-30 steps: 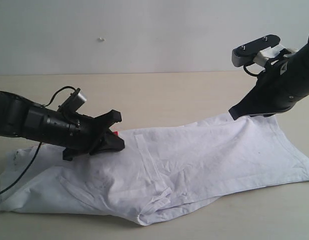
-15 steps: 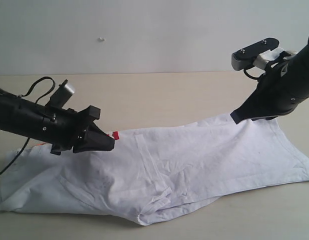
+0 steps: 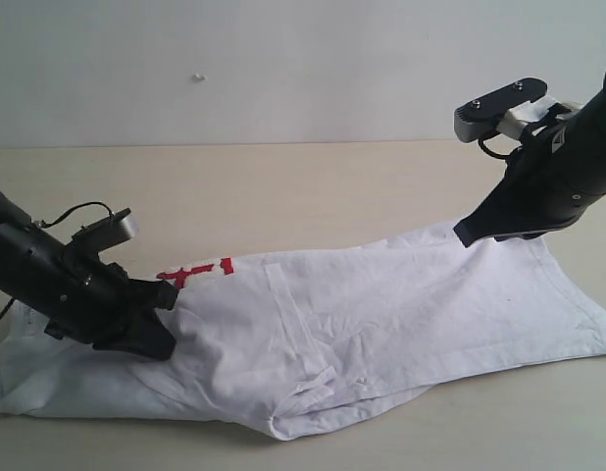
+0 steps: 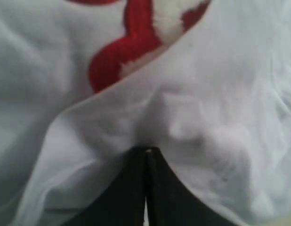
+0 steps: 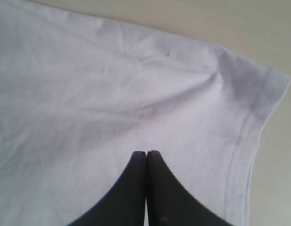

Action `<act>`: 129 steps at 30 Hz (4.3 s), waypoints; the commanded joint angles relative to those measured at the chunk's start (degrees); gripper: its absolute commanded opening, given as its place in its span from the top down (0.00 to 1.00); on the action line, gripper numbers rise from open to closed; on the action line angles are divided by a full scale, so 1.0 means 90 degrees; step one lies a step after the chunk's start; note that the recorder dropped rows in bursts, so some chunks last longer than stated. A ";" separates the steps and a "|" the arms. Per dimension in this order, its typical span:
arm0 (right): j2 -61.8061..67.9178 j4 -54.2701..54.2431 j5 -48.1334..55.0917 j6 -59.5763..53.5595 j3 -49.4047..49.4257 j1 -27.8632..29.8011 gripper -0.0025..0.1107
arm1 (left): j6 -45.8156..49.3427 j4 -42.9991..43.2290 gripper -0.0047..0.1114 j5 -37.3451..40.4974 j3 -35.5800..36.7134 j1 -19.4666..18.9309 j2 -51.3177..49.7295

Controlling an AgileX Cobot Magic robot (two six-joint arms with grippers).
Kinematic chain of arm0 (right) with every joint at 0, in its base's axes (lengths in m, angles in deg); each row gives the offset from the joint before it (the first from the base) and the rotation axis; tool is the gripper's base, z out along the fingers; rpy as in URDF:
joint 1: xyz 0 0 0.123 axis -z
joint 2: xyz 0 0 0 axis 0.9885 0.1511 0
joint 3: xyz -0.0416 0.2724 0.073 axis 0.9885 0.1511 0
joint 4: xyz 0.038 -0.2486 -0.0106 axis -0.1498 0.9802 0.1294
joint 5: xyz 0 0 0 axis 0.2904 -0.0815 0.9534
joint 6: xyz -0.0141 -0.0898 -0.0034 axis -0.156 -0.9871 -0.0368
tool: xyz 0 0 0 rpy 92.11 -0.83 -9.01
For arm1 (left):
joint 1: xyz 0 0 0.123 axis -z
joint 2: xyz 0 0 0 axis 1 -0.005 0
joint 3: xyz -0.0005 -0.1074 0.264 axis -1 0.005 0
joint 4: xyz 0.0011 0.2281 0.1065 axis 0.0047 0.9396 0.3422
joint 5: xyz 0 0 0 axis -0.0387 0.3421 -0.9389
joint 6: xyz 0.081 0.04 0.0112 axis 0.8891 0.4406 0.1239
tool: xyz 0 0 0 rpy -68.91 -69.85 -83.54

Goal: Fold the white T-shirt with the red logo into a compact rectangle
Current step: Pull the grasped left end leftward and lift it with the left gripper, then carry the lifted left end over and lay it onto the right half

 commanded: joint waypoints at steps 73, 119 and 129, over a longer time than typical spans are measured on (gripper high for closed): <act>-0.0065 -0.0577 0.0072 -0.0276 -0.0005 -0.0008 0.98 | 0.1362 0.0089 0.51 0.1855 -0.1324 -0.2757 -0.1067; -0.0065 -0.1065 -0.0099 -0.0276 -0.0005 -0.0008 0.98 | 0.0726 -0.2302 0.95 0.1283 -0.2299 0.0828 0.0484; -0.0065 -0.1065 -0.0178 -0.0276 -0.0005 -0.0008 0.98 | 0.0713 -0.2468 0.40 0.1191 -0.2834 0.1835 -0.0663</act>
